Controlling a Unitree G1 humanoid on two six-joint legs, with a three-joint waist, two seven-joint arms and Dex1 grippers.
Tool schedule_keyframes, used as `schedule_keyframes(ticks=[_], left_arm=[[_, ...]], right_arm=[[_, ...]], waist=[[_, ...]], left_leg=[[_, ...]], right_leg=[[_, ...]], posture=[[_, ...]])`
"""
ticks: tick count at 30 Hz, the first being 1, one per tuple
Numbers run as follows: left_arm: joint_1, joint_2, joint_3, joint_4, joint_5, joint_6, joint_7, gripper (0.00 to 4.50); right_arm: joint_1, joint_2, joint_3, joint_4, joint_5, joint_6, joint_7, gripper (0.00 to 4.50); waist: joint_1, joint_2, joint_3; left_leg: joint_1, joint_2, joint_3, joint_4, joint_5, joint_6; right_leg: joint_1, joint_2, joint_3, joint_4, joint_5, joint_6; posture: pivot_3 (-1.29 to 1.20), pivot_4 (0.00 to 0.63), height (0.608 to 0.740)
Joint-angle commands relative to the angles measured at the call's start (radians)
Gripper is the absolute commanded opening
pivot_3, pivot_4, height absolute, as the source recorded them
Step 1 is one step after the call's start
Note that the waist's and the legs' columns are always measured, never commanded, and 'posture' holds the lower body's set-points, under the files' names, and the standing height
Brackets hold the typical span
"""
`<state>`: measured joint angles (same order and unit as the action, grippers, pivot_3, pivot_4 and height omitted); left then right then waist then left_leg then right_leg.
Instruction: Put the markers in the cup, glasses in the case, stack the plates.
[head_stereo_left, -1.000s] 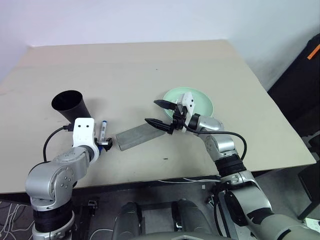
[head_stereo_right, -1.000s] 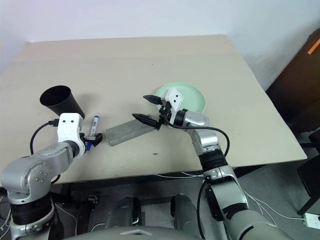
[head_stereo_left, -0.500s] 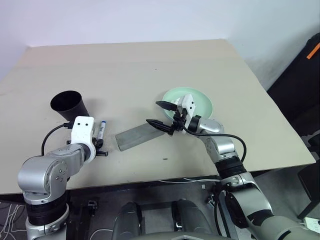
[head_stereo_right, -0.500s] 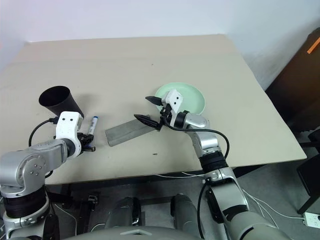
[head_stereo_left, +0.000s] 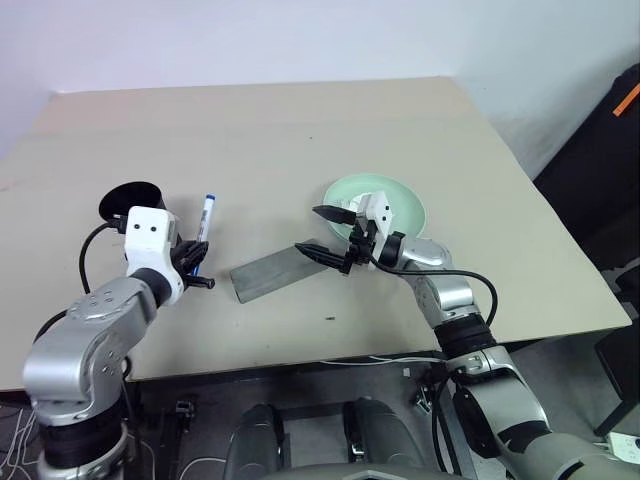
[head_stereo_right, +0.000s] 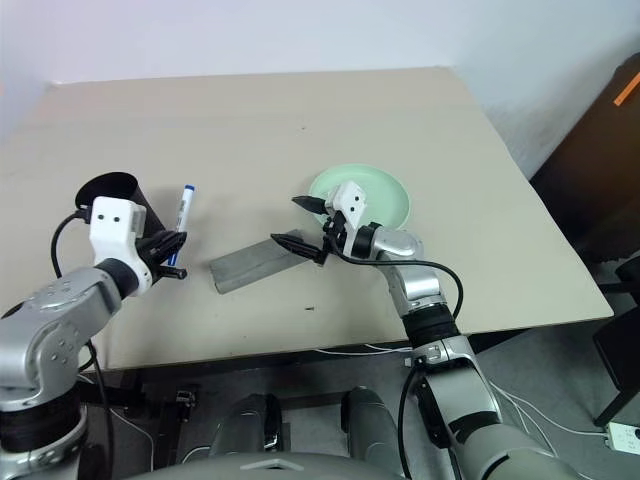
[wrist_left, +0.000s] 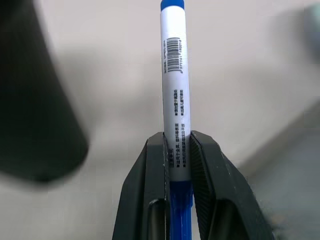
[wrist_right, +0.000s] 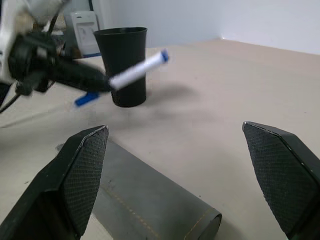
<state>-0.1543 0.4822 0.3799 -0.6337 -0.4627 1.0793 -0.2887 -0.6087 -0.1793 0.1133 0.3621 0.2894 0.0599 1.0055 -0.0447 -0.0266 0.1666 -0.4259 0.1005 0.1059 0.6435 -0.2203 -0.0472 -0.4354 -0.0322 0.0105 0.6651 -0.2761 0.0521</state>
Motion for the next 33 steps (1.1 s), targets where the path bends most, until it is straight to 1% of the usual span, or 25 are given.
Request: schedule_keyframes(ticks=[1, 3, 5, 6, 7, 10, 14, 19, 24, 26, 29, 33], left_arm=[[0.031, -0.008, 0.069, -0.035, -0.054, -0.201, -0.115, 0.28], [0.043, -0.040, 0.104, 0.000, -0.068, -0.322, -0.147, 0.28], [0.036, -0.094, 0.138, 0.053, -0.138, -0.460, -0.238, 0.28], [0.037, -0.104, 0.143, 0.074, -0.146, -0.516, -0.267, 0.28], [0.039, -0.112, 0.145, 0.092, -0.139, -0.560, -0.275, 0.28], [0.019, -0.180, 0.146, 0.152, -0.124, -0.762, -0.289, 0.28], [-0.017, -0.208, 0.143, 0.253, -0.097, -0.972, -0.312, 0.28], [-0.078, -0.186, 0.143, 0.386, -0.066, -1.119, -0.293, 0.28], [-0.166, -0.156, 0.161, 0.561, -0.007, -1.293, -0.258, 0.28], [-0.179, -0.143, 0.165, 0.606, -0.005, -1.303, -0.238, 0.28], [-0.184, -0.117, 0.171, 0.681, 0.033, -1.347, -0.201, 0.28], [-0.179, -0.090, 0.162, 0.733, 0.070, -1.376, -0.163, 0.28]], right_arm=[[0.004, 0.000, -0.005, -0.072, 0.041, 0.002, 0.034, 4.50], [0.010, 0.001, -0.007, -0.095, 0.075, 0.029, 0.064, 4.50], [0.010, 0.003, -0.008, -0.103, 0.096, 0.052, 0.083, 4.50], [0.010, 0.005, -0.007, -0.103, 0.100, 0.059, 0.085, 4.50], [0.010, 0.007, -0.006, -0.101, 0.099, 0.060, 0.082, 4.50], [0.022, 0.015, 0.004, -0.113, 0.098, 0.057, 0.083, 4.50], [0.053, 0.020, 0.001, -0.149, 0.112, 0.074, 0.076, 4.50], [0.083, 0.021, 0.019, -0.169, 0.096, 0.075, 0.071, 4.50], [0.087, 0.031, 0.038, -0.176, 0.078, 0.062, 0.051, 4.50], [0.085, 0.032, 0.037, -0.178, 0.079, 0.062, 0.041, 4.50], [0.087, 0.023, 0.035, -0.177, 0.073, 0.052, 0.032, 4.50], [0.085, 0.022, 0.035, -0.177, 0.068, 0.044, 0.020, 4.50]], waist=[[0.001, 0.000, 0.000], [0.003, 0.000, 0.000], [0.003, 0.000, 0.000], [0.003, 0.000, 0.000], [0.002, 0.000, 0.000], [0.003, 0.000, 0.000], [0.004, 0.000, 0.000], [0.004, 0.000, 0.000], [0.002, 0.000, 0.000], [0.004, 0.000, 0.000], [0.004, 0.000, 0.000], [0.004, 0.000, 0.000]], left_leg=[[0.000, 0.000, 0.000, 0.000, 0.000, 0.000], [0.000, 0.000, 0.001, 0.000, 0.000, 0.000], [0.000, 0.000, 0.002, 0.001, 0.000, 0.000], [0.000, 0.000, 0.002, 0.002, 0.000, 0.000], [0.000, 0.000, 0.003, 0.002, 0.000, 0.000], [0.000, -0.001, 0.004, 0.003, 0.000, 0.000], [0.000, 0.000, 0.004, 0.003, 0.000, 0.001], [0.000, 0.000, 0.004, 0.003, 0.000, 0.001], [0.000, 0.000, 0.004, 0.004, 0.000, 0.001], [0.000, 0.000, 0.004, 0.003, 0.000, 0.001], [0.000, 0.000, 0.004, 0.003, 0.000, 0.001], [0.000, 0.001, 0.004, 0.003, 0.000, 0.001]], right_leg=[[0.000, 0.000, 0.000, 0.000, 0.000, 0.000], [0.000, 0.000, 0.000, 0.000, 0.000, -0.001], [0.000, -0.001, 0.000, 0.000, 0.000, -0.001], [0.001, -0.001, 0.001, -0.001, 0.000, -0.001], [0.001, -0.001, 0.001, -0.001, 0.000, -0.001], [0.001, -0.001, 0.001, -0.001, 0.000, -0.001], [0.001, 0.001, 0.001, -0.001, 0.000, -0.001], [0.001, 0.002, 0.001, -0.001, 0.001, 0.001], [0.001, 0.003, 0.001, -0.001, 0.002, 0.002], [0.001, 0.003, 0.001, -0.001, 0.002, 0.002], [0.001, 0.003, 0.001, -0.001, 0.002, 0.003], [0.001, 0.003, 0.001, -0.001, 0.002, 0.003]], posture=[[0.00, 0.150, 0.726], [0.00, 0.150, 0.726], [0.00, 0.150, 0.726], [0.00, 0.150, 0.726], [0.00, 0.150, 0.726], [0.00, 0.150, 0.726], [0.00, 0.150, 0.726], [0.00, 0.150, 0.726], [0.00, 0.150, 0.726], [0.00, 0.150, 0.726], [0.00, 0.150, 0.726], [0.00, 0.150, 0.726]])
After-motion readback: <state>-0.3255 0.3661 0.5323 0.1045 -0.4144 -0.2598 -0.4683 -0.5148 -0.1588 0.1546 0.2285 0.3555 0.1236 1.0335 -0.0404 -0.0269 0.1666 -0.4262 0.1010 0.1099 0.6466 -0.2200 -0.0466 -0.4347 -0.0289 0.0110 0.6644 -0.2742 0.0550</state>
